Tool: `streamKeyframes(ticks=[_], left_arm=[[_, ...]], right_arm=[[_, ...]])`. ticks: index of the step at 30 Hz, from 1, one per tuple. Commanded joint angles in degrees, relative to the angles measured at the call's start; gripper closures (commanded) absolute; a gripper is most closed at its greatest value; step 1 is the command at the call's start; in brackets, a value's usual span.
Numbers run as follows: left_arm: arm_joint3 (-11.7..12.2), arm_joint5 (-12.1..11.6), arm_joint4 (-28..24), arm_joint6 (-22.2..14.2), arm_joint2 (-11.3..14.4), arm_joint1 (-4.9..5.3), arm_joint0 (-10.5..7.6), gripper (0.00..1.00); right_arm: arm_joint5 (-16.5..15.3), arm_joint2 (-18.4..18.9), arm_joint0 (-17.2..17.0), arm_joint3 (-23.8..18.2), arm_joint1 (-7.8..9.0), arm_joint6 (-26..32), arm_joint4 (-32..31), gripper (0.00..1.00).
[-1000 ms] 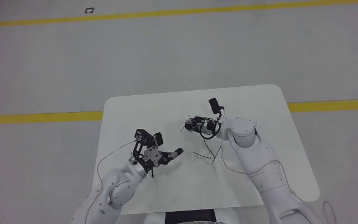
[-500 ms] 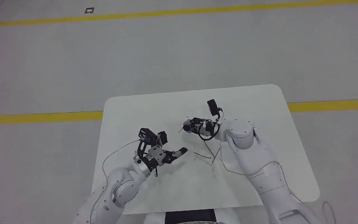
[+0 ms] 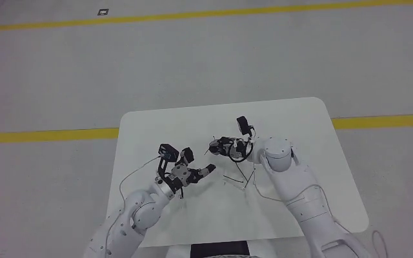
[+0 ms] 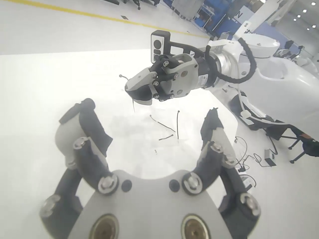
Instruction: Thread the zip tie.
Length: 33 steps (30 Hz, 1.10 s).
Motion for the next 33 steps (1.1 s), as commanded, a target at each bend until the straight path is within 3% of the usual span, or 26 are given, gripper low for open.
streamKeyframes(ticks=[1,13,23,33], left_arm=[[0.04,-0.01,-0.26,0.0,0.13,-0.03,-0.05,0.0],[1.08,1.1,-1.87,-0.01,0.37,-0.24,-0.46,0.0],[1.48,0.47,-2.41,-0.47,0.55,-0.27,-0.76,0.0],[2.16,1.87,-1.4,-0.18,1.21,-0.42,-0.84,0.0]], right_arm=[[0.0,0.0,0.0,0.0,0.0,0.0,0.0,1.0],[0.0,-1.18,-1.03,-1.16,0.25,-2.0,0.06,1.0],[0.0,-1.95,-1.25,-1.09,0.41,-2.61,1.32,1.0],[-0.58,-2.73,-2.12,-2.22,0.74,-5.64,1.98,1.0]])
